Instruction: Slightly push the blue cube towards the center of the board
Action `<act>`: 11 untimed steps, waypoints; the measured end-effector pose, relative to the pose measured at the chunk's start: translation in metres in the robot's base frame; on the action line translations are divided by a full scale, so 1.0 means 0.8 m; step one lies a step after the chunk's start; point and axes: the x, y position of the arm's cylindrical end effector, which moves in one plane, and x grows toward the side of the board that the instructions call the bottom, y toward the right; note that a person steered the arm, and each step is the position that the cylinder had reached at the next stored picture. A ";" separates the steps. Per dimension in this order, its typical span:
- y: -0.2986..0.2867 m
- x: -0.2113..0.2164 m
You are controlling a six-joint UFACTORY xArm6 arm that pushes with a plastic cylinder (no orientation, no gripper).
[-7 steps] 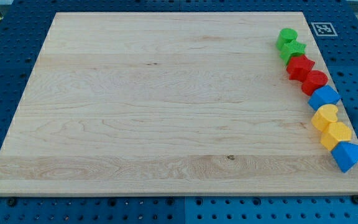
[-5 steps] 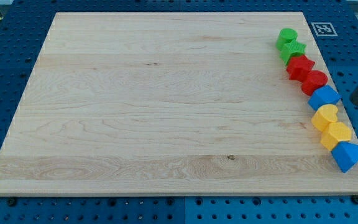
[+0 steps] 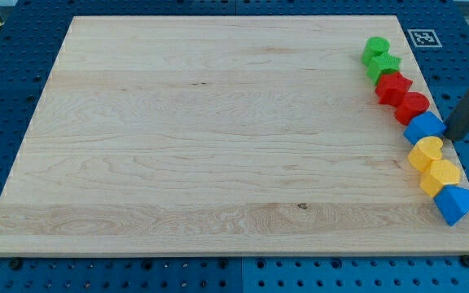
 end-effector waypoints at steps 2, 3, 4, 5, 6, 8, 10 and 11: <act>-0.023 0.000; -0.049 0.000; -0.068 0.000; -0.069 0.000; -0.085 0.000; -0.104 0.000; -0.146 0.000; -0.145 0.000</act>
